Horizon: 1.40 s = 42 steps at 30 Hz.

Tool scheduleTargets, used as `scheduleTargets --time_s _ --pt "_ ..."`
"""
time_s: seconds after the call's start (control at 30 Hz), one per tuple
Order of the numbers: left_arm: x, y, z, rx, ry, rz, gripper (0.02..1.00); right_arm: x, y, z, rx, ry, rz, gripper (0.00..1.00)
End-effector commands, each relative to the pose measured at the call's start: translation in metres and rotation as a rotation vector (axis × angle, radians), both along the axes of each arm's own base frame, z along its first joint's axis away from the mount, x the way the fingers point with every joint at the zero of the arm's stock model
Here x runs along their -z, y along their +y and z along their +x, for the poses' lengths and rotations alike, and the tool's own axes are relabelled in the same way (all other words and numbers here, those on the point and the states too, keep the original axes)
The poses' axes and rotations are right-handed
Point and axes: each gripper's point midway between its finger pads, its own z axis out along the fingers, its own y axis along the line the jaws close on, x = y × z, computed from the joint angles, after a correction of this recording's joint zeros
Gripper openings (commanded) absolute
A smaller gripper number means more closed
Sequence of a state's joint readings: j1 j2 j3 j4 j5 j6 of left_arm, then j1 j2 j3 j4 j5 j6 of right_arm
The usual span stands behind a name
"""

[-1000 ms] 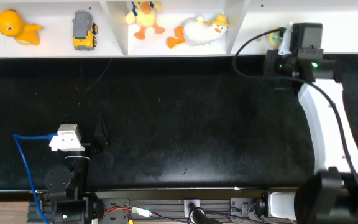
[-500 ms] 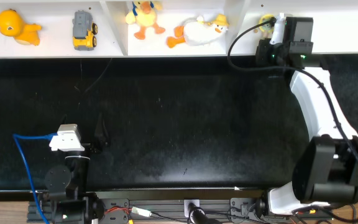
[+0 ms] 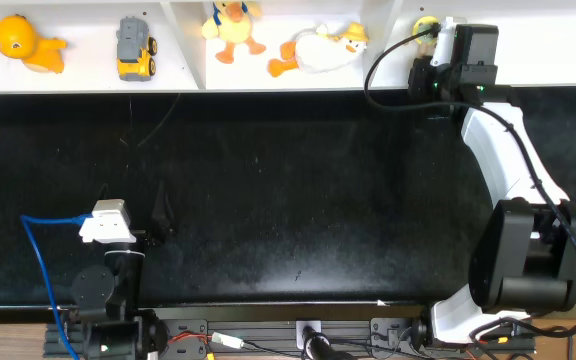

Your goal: Store Toys

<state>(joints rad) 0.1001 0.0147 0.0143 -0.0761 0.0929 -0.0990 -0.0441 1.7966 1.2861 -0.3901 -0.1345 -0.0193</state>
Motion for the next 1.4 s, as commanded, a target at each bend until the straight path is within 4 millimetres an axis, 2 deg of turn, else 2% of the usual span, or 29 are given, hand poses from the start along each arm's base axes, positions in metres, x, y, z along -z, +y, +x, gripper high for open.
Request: scheduleTargets --time_s 0.03,0.1,0.13,0.23,0.3,0.37,0.43,0.47,0.57,0.67,0.8,0.9,1.0,1.1,1.27,1.4 --pt "0.0 0.001 0.0 -0.008 -0.008 -0.009 0.998 0.002 0.003 0.0 0.003 0.005 0.024 0.709" --pt "0.0 0.001 0.0 -0.008 -0.008 -0.009 0.998 -0.003 0.001 0.0 0.03 0.002 0.045 0.849" --pt "0.0 0.001 0.0 -0.008 -0.008 -0.01 0.998 -0.007 0.001 -0.002 0.043 0.001 0.056 0.998" --pt "0.0 0.001 0.0 -0.008 -0.008 -0.01 0.998 -0.029 0.002 -0.01 0.069 -0.017 0.079 0.998" --pt "0.0 0.001 0.0 -0.008 -0.008 -0.01 0.996 -0.047 -0.003 -0.023 0.129 -0.015 0.096 0.996" --pt "0.0 0.002 0.0 -0.009 -0.008 -0.01 0.998 -0.062 -0.013 -0.042 0.239 0.006 0.109 0.996" --pt "0.0 0.001 0.0 -0.008 -0.008 -0.009 0.998 -0.074 -0.027 -0.071 0.385 0.047 0.122 0.996" --pt "0.0 0.002 0.0 -0.009 -0.008 -0.01 0.998 -0.081 -0.035 -0.092 0.476 0.074 0.133 0.993" --pt "0.0 0.001 0.0 -0.008 -0.008 -0.009 0.996 -0.098 -0.049 -0.136 0.616 0.109 0.182 0.998" --pt "0.0 0.001 0.0 -0.008 -0.008 -0.01 0.998 -0.116 -0.053 -0.162 0.65 0.095 0.23 0.996" --pt "0.0 0.002 0.0 -0.009 -0.008 -0.01 0.996 -0.131 -0.07 -0.178 0.712 0.048 0.208 0.996" --pt "0.0 0.001 0.0 -0.008 -0.008 -0.01 0.996 -0.12 -0.097 -0.192 0.889 0.083 0.225 0.998" --pt "0.0 0.001 0.0 -0.008 -0.008 -0.009 0.998 -0.092 -0.13 -0.214 1.13 0.196 0.282 0.993" --pt "0.0 0.001 0.0 -0.008 -0.008 -0.01 0.998 -0.064 -0.157 -0.227 1.284 0.306 0.348 0.996" --pt "0.0 0.001 0.0 -0.008 -0.008 -0.009 0.998 -0.024 -0.189 -0.239 1.448 0.437 0.43 0.993" --pt "0.0 0.001 0.0 -0.008 -0.008 -0.01 0.998 0.005 -0.205 -0.241 1.504 0.512 0.436 0.998"
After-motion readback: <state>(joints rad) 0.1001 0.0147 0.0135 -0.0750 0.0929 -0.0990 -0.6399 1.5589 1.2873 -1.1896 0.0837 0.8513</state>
